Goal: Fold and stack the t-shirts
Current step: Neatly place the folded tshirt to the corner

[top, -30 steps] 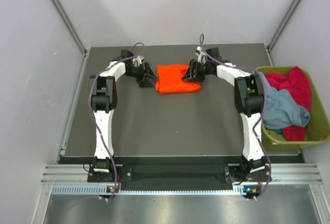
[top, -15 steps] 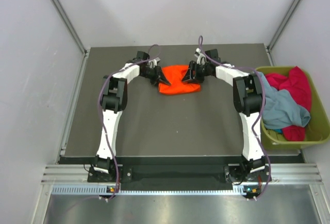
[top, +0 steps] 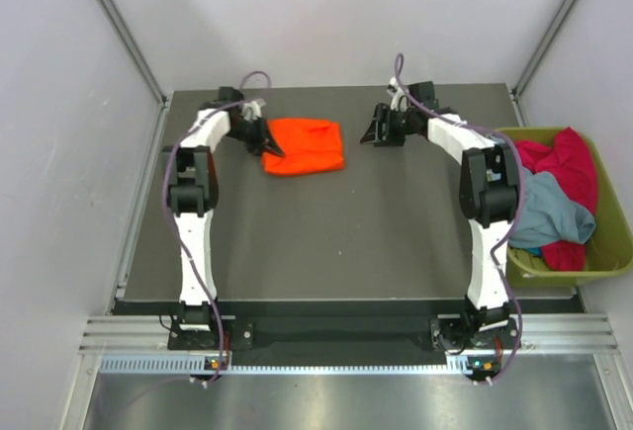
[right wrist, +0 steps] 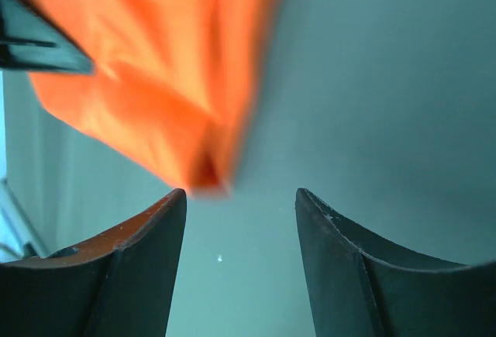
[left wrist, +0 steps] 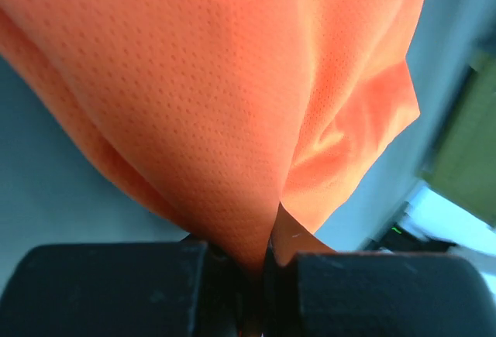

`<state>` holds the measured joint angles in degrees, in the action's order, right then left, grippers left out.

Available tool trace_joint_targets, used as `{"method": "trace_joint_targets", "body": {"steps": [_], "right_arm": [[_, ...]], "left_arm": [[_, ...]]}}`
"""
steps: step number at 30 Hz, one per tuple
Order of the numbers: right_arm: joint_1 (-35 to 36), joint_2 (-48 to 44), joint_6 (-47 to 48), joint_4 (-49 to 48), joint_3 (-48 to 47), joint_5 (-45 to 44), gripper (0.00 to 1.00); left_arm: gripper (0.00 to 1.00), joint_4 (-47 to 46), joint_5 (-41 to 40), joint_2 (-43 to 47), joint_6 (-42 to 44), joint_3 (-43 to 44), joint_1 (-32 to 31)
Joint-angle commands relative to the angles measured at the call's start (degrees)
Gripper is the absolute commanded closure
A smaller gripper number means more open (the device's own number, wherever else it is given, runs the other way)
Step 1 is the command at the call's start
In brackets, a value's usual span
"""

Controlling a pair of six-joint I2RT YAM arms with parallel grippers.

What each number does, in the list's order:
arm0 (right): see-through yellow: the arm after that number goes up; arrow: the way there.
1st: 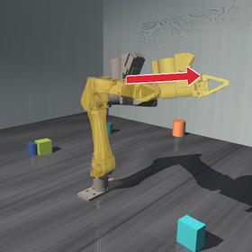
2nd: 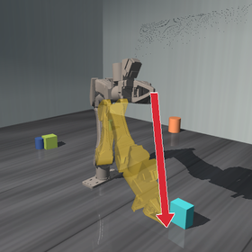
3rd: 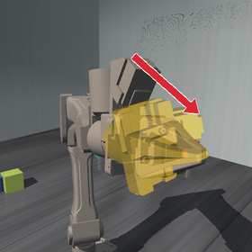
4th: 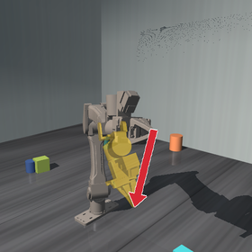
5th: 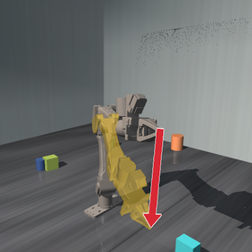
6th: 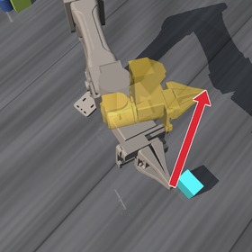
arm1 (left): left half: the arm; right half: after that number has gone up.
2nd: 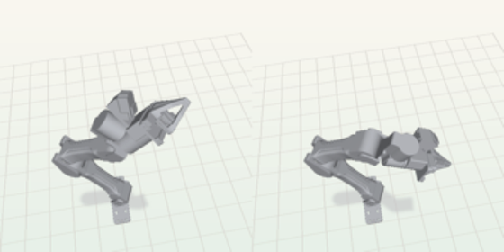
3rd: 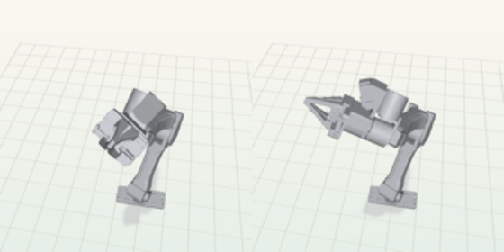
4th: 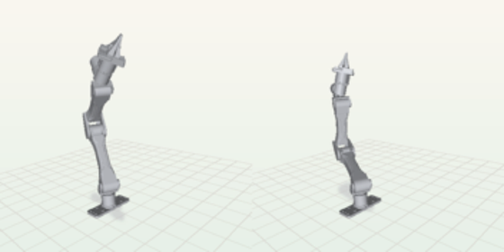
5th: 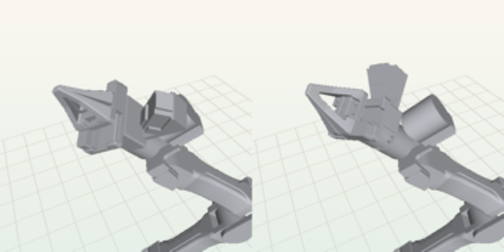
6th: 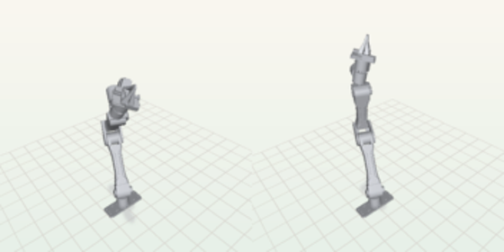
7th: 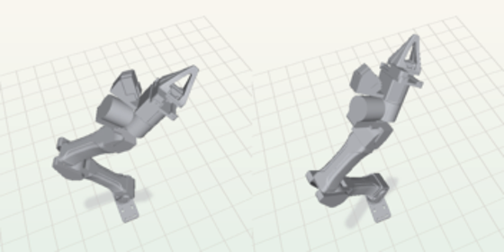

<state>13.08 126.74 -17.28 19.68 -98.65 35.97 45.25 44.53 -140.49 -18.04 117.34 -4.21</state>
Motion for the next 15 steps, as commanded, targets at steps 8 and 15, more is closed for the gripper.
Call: {"method": "trace_joint_targets", "body": {"steps": [8,15], "right_arm": [[-4.12,-7.56,5.41,1.85,-1.46,-3.80,0.39],[-4.12,-8.79,6.03,2.03,-0.05,-3.88,0.39]], "left_arm": [[1.00,25.74,-23.34,5.93,27.43,8.78,14.04],[1.00,35.40,-29.41,7.16,34.38,9.04,18.71]]}}
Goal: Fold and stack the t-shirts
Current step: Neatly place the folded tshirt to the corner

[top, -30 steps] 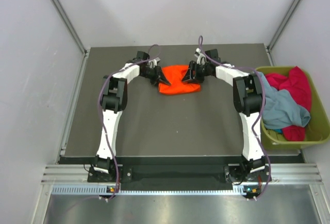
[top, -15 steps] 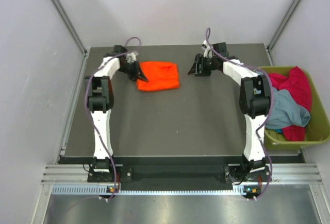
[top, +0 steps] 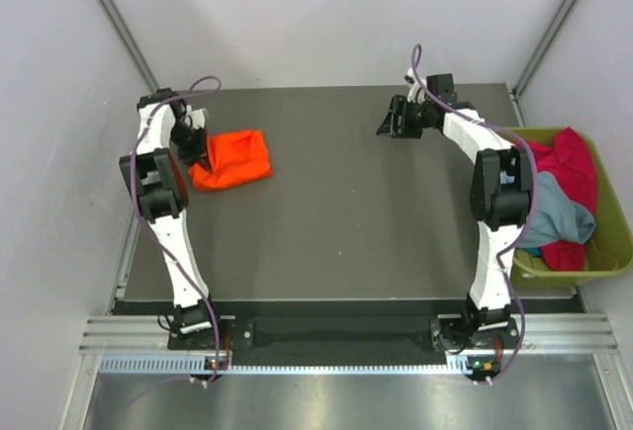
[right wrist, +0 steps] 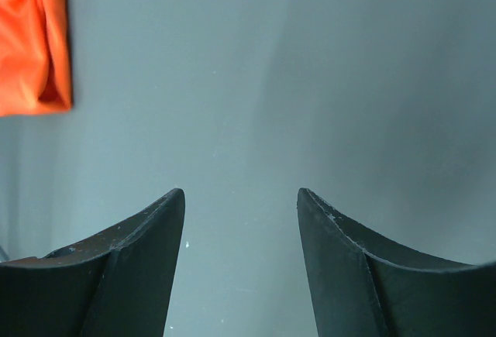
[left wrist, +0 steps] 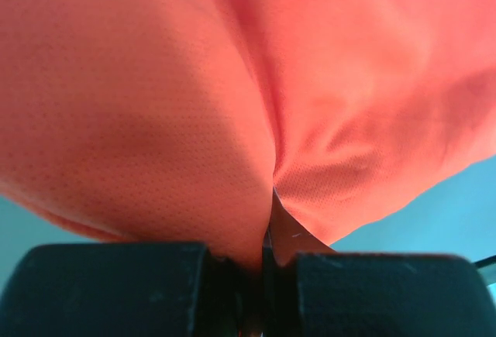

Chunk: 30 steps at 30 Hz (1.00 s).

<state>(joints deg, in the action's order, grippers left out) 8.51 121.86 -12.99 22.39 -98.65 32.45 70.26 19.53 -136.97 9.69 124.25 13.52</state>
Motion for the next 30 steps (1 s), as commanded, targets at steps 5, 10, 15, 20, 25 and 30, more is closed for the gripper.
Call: {"method": "trace_joint_targets", "body": {"steps": [5,10,15,20,25,30], "right_arm": [[0.54,-5.67,2.53,-0.86,2.40,-0.63,0.39],[0.54,-6.72,2.89,-0.86,3.64,-0.54,0.39],[0.54,-6.46,2.45,-1.30,3.47,-0.28,0.39],[0.71,-6.11,2.36,-1.56,3.12,-0.10,0.39],[0.80,-6.20,2.27,-1.82,3.55,-0.10,0.39],[0.89,-6.20,2.36,-1.83,3.55,-0.19,0.39]], "left_arm": [[1.00,12.10,-11.24,5.65,9.90,0.91,4.93],[1.00,9.99,-20.92,7.07,15.52,-1.11,10.73],[1.00,5.78,-28.22,5.48,17.02,-0.67,12.32],[1.00,-1.70,-37.10,3.38,18.78,0.72,12.32],[1.00,-2.76,-38.95,-0.49,18.78,7.05,11.79],[1.00,-3.29,-39.83,-1.90,18.78,7.77,10.74]]}}
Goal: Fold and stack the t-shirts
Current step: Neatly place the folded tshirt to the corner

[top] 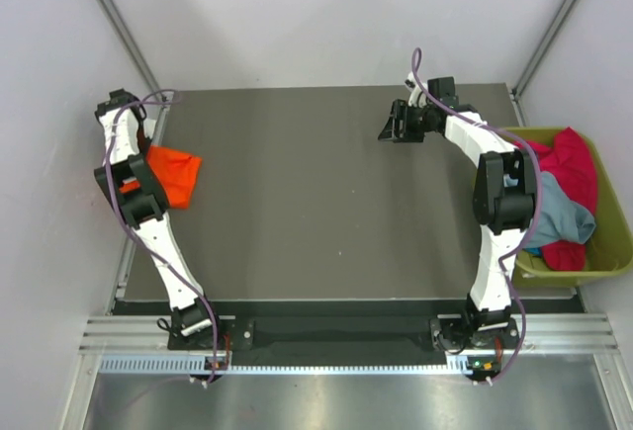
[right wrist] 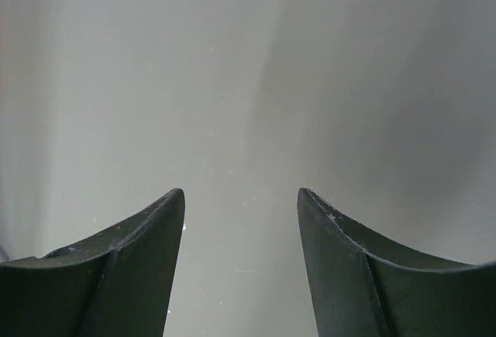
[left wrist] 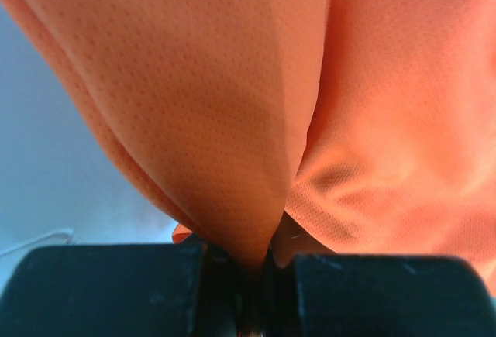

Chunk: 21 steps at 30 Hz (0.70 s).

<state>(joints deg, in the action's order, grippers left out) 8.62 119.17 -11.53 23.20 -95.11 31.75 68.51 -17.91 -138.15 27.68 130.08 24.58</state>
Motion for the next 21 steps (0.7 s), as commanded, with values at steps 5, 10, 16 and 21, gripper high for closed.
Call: {"method": "trace_joint_targets", "body": {"steps": [5,10,16,21], "right_arm": [[0.78,-3.69,0.98,-2.72,0.54,0.33,0.39],[1.13,-2.90,0.63,-3.16,0.28,0.51,0.39],[1.22,-2.19,0.54,-2.99,-0.60,0.77,0.39],[1.31,-2.46,0.46,-3.34,0.19,0.77,0.39]], "left_arm": [[1.00,-0.04,-1.08,0.15,-1.05,0.97,-0.50],[1.00,-0.31,-0.46,0.33,-2.72,0.26,-0.58],[1.00,0.92,1.12,-0.02,-3.95,0.26,-1.46],[1.00,1.01,0.51,-0.11,-4.74,0.35,-1.99]]}}
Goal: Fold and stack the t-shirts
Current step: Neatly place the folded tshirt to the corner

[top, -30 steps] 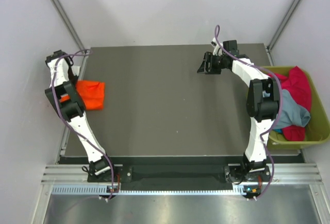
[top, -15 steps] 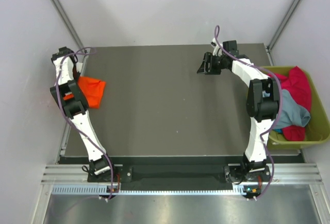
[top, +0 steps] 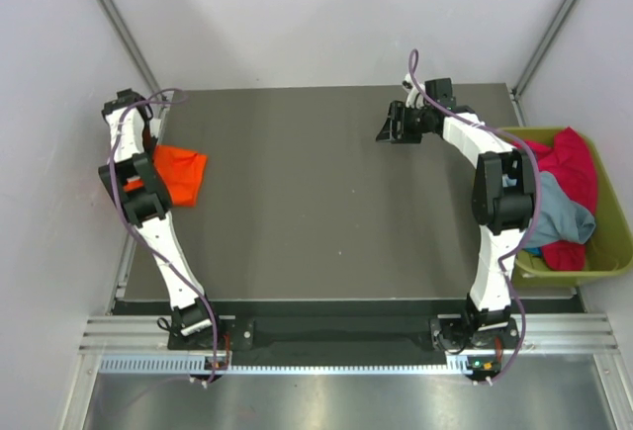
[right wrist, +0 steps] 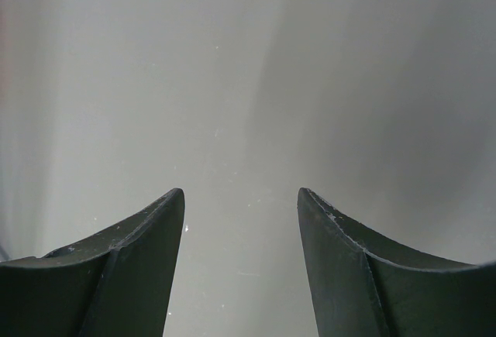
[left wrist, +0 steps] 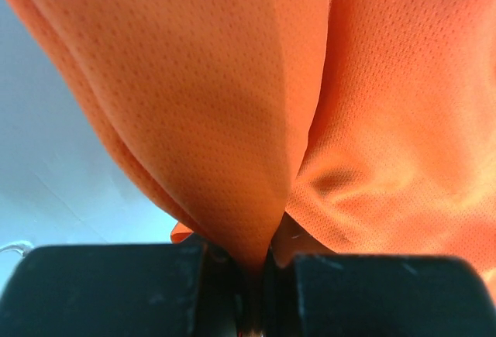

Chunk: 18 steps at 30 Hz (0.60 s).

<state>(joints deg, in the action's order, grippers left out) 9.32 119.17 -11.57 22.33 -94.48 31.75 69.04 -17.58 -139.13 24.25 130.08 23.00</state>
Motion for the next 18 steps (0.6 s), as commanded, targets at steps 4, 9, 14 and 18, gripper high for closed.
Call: {"method": "trace_joint_targets", "body": {"steps": [4,9,14,18], "right_arm": [[0.61,-2.46,0.59,-2.46,-0.36,0.68,0.39],[0.61,-2.46,0.59,-2.55,-0.18,0.68,0.39],[0.70,-2.54,0.59,-2.64,-0.09,0.68,0.39],[0.61,-2.54,0.76,-2.64,-0.01,0.77,0.39]], "left_arm": [[1.00,-0.48,-1.40,1.23,-0.87,0.26,-0.33],[1.00,-0.57,-2.45,0.79,0.09,1.31,-0.33],[0.93,0.14,-2.81,0.61,-0.17,1.31,-0.33],[0.24,-0.91,-3.16,1.84,-3.84,1.58,-0.33]]}}
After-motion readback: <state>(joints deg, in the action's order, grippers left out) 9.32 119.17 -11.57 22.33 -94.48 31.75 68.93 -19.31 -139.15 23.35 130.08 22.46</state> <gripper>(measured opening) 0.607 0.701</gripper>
